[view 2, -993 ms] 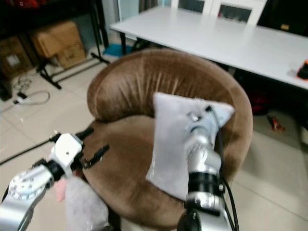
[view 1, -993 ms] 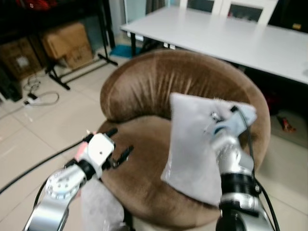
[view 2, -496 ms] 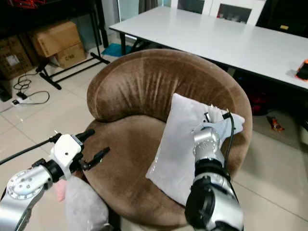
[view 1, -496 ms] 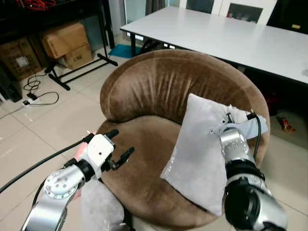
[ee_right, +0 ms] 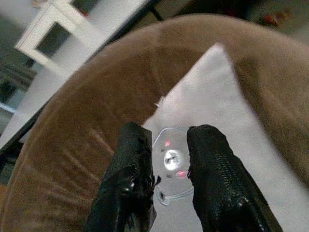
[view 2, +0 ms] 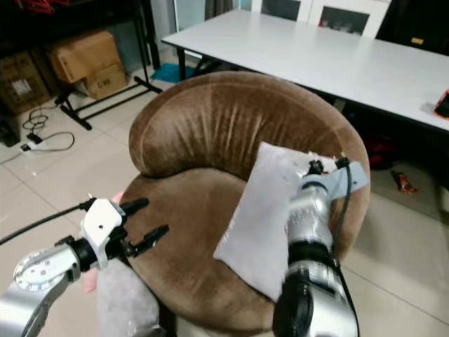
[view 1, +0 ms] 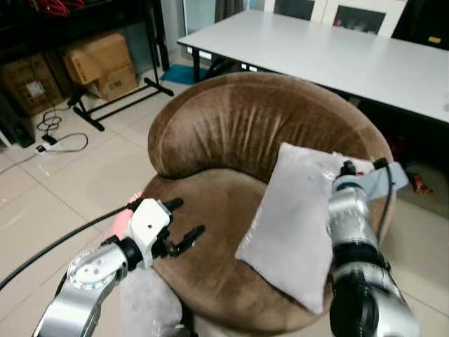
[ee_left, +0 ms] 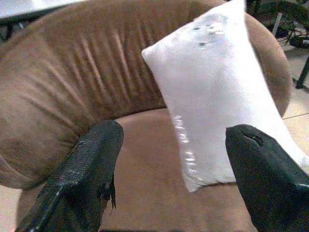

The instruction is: Move the pillow to the sofa from floor

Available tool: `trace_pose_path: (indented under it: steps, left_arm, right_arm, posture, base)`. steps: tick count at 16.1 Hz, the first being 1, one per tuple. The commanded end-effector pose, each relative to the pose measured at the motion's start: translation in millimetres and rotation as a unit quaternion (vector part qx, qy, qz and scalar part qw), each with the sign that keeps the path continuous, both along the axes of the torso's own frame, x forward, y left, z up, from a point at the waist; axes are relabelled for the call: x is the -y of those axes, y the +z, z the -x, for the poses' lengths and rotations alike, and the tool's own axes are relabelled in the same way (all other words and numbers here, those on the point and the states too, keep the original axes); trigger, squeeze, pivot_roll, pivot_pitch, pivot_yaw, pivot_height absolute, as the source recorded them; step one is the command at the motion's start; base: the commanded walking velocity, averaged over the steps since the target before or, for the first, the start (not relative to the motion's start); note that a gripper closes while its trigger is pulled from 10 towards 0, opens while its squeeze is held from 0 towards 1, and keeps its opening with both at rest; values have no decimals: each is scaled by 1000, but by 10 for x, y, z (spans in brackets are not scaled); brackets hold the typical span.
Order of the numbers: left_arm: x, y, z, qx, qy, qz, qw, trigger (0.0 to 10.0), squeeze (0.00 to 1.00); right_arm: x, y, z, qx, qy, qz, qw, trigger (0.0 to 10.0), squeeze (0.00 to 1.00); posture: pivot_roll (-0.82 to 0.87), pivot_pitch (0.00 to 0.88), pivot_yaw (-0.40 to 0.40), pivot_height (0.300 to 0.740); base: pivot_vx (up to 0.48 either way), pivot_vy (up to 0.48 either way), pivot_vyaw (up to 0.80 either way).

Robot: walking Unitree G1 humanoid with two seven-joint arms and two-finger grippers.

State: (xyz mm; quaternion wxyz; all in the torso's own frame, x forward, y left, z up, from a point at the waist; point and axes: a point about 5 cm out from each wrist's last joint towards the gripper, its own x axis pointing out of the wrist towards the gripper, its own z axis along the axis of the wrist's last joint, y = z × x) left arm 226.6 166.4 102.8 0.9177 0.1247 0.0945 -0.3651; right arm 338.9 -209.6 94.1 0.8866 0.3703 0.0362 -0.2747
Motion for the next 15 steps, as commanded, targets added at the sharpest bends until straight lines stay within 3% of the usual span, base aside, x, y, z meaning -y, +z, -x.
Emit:
trace_pose_path:
  steps: [1,3,4,5,7,8,9,10,13,15]
  left_arm:
    - [45,4,-6,-8,-12,7,1000,10000,0]
    - [65,-7,-16,-11,-13,9,1000,10000,0]
    - [51,-6,-47,5,16,6,1000,10000,0]
    - [30,2,-96,27,55,3,998,10000,0]
    - [4,27,-158,58,114,3,992,10000,0]
    - [-15,41,-179,75,158,3,985,10000,0]
    - [-21,42,-182,79,171,2,982,10000,0]
    - [2,27,-140,84,184,2,979,10000,0]
    - [-2,-10,-94,90,208,-1,974,10000,0]
    - [-87,-25,-84,102,247,-8,964,10000,0]
  right_arm:
    - [-18,56,10,6,17,21,1000,10000,1000]
    - [8,78,99,13,23,28,999,10000,1000]
    - [51,172,210,16,40,96,994,10000,667]
    - [30,245,275,19,80,176,981,10000,0]
    - [-87,295,387,30,165,250,954,10000,0]
    - [-188,274,505,18,215,302,929,10000,0]
    - [-219,265,550,12,228,313,922,10000,0]
    - [-378,165,721,-10,276,319,906,10000,0]
    - [-420,85,797,-42,285,340,895,10000,0]
    - [-377,83,823,-51,289,377,879,10000,0]
  posture:
    - [49,0,14,740]
    - [40,0,14,740]
    - [32,0,11,740]
    - [29,0,10,740]
    - [25,0,6,740]
    - [16,3,0,740]
    - [16,4,-2,740]
    - [12,7,-7,740]
    - [12,10,-21,740]
    - [10,11,-39,740]
  base:
    - [0,0,0]
    - [0,0,0]
    - [0,0,0]
    - [0,0,0]
    - [0,0,0]
    - [0,0,0]
    - [0,0,0]
    - [0,0,0]
    - [-86,0,0]
    - [-261,0,0]
